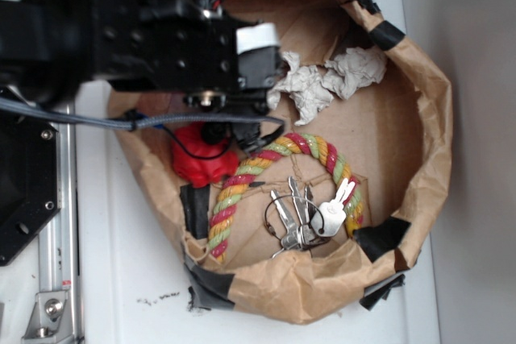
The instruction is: Grab the black box.
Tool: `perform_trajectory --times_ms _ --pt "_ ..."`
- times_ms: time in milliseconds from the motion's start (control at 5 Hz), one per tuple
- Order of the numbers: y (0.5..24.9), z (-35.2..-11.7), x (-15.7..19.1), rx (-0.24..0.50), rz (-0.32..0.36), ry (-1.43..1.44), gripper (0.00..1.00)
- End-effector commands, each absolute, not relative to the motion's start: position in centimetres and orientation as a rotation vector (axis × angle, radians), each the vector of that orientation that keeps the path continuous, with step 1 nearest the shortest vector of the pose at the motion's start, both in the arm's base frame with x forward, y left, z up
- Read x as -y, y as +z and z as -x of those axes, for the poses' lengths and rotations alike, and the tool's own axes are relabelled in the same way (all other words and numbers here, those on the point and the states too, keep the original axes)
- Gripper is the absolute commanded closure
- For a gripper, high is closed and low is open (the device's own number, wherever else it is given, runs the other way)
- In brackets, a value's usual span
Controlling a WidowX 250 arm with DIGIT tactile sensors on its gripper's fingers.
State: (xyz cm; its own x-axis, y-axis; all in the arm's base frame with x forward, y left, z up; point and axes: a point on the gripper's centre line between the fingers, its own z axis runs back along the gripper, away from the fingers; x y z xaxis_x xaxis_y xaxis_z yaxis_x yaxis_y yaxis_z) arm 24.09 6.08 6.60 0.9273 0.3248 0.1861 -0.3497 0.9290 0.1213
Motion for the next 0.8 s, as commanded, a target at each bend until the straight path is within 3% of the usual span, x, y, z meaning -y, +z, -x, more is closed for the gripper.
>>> perform_trajectory --times_ms 0,200,600 --pt "15.6 -28.8 -2.3 0.325 -0.051 -0.083 1.00" --pt "16.1 -29.1 1.2 0.257 -0.099 -0.197 1.00" --pt "15.3 -28.0 2.7 0.160 -0.022 -0.194 1.00"
